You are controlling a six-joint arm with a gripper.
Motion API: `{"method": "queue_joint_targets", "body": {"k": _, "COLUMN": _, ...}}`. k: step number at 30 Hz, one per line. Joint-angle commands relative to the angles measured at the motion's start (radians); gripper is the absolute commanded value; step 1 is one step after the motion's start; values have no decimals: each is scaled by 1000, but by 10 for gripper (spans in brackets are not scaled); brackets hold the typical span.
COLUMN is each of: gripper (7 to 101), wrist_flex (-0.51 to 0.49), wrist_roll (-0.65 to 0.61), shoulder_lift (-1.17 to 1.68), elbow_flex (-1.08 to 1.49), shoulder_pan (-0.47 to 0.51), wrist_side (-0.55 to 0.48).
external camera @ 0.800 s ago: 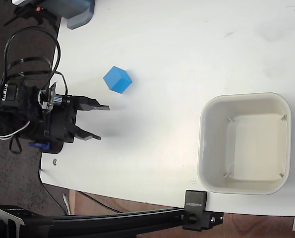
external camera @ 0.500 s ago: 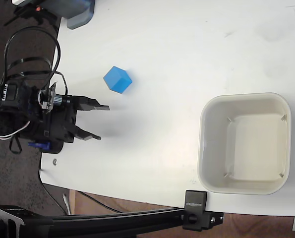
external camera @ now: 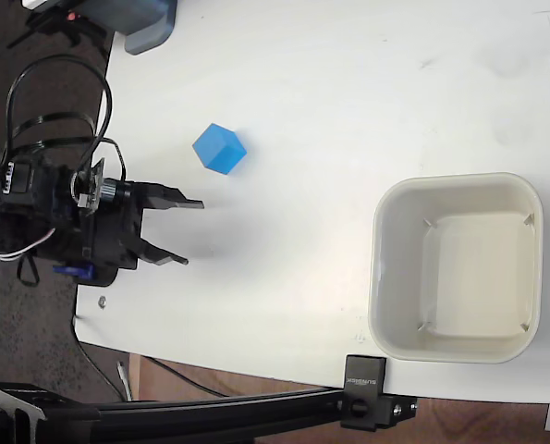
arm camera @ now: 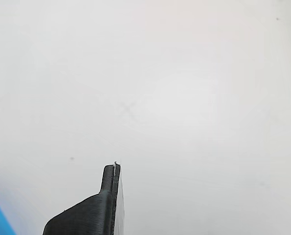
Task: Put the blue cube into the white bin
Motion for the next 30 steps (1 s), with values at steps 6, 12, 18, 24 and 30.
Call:
{"method": "queue_joint_targets", "body": {"k": 6, "gripper": 1003, "wrist_flex": 206, "wrist_roll": -170, "shoulder_lift": -337, "elbow_flex": -508, "shoulder_pan": -107, "wrist_side": -183}}
{"method": "queue_joint_targets", "body": {"k": 12, "gripper": 997, "wrist_flex": 166, "wrist_roll": -212, "shoulder_lift": -333, "elbow_flex": -463, "shoulder_pan": -192, "wrist_side": -261}}
{"method": "queue_joint_targets", "body": {"k": 18, "gripper": 978, "wrist_flex": 66, "wrist_roll": -198, "shoulder_lift": -387, "elbow_flex": -362, "shoulder_pan": -268, "wrist_side": -227}}
{"method": "queue_joint_targets", "body": {"k": 24, "gripper": 989, "wrist_flex": 67, "wrist_roll": -207, "shoulder_lift": -568, "elbow_flex": -423, "shoulder_pan": -313, "wrist_side": -213}}
{"method": "queue_joint_targets", "body": {"k": 30, "gripper": 976, "wrist_flex": 69, "wrist_roll": -219, "shoulder_lift": -581, "elbow_flex": -423, "shoulder_pan": -298, "wrist_side": -195}}
